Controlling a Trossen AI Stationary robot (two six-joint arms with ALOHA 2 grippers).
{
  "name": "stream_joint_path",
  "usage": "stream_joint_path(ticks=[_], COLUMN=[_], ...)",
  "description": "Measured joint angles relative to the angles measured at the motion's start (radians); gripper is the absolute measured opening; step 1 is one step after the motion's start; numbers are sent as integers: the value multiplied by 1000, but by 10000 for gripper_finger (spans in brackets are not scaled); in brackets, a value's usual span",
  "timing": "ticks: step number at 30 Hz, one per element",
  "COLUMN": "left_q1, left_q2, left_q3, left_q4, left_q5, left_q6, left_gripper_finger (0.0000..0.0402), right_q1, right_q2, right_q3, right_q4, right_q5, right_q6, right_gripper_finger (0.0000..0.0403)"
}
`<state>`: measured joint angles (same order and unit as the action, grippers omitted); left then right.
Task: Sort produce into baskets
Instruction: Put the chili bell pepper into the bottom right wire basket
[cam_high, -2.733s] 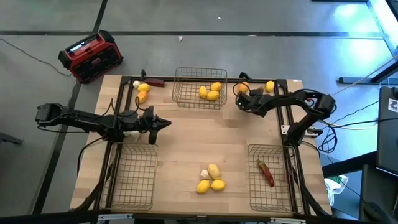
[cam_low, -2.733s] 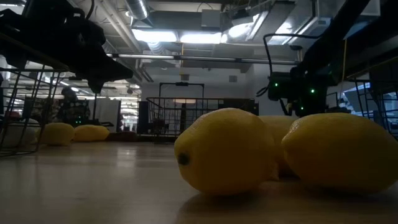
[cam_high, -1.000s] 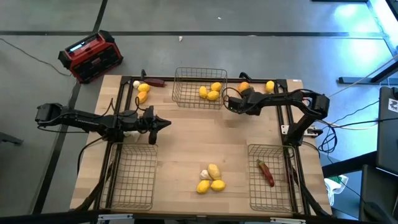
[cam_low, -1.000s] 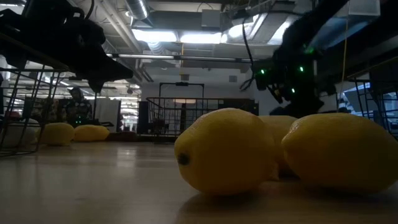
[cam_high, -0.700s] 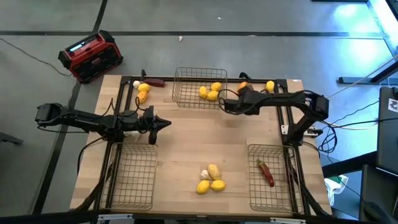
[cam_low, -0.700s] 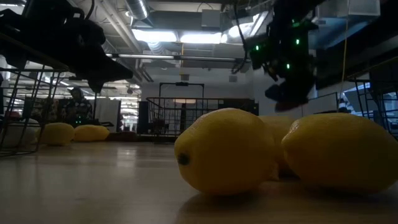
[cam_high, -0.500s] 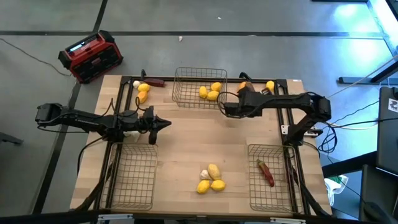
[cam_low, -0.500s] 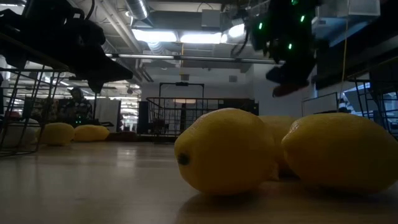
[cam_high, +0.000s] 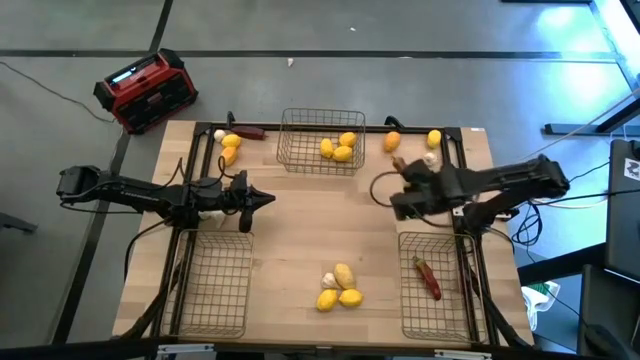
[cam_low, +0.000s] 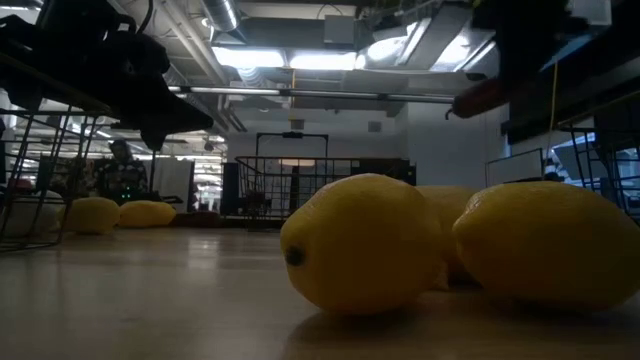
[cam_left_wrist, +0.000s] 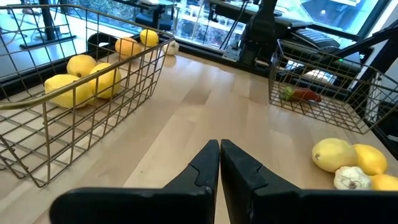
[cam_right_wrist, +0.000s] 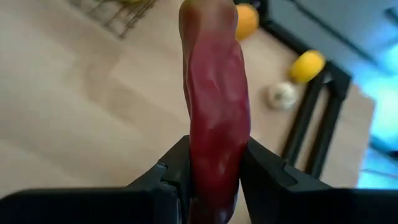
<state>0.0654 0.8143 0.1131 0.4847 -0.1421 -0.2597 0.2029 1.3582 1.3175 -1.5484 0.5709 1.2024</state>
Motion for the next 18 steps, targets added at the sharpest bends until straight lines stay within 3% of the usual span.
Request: stream_joint_path(ticks=[12, 18], left_q1=[0, 0], left_q2=[0, 0], left_q3=[0, 0], left_q4=[0, -3], left_q5=[0, 0], left_q6=[-24, -25], left_gripper_finger=[13, 13], right_q1=[336, 534], right_q2=[-54, -48], right_q3=[0, -1], right_q4=[4, 13], right_q5=[-175, -199], right_q6=[261, 476], right_gripper_finger=[108, 108])
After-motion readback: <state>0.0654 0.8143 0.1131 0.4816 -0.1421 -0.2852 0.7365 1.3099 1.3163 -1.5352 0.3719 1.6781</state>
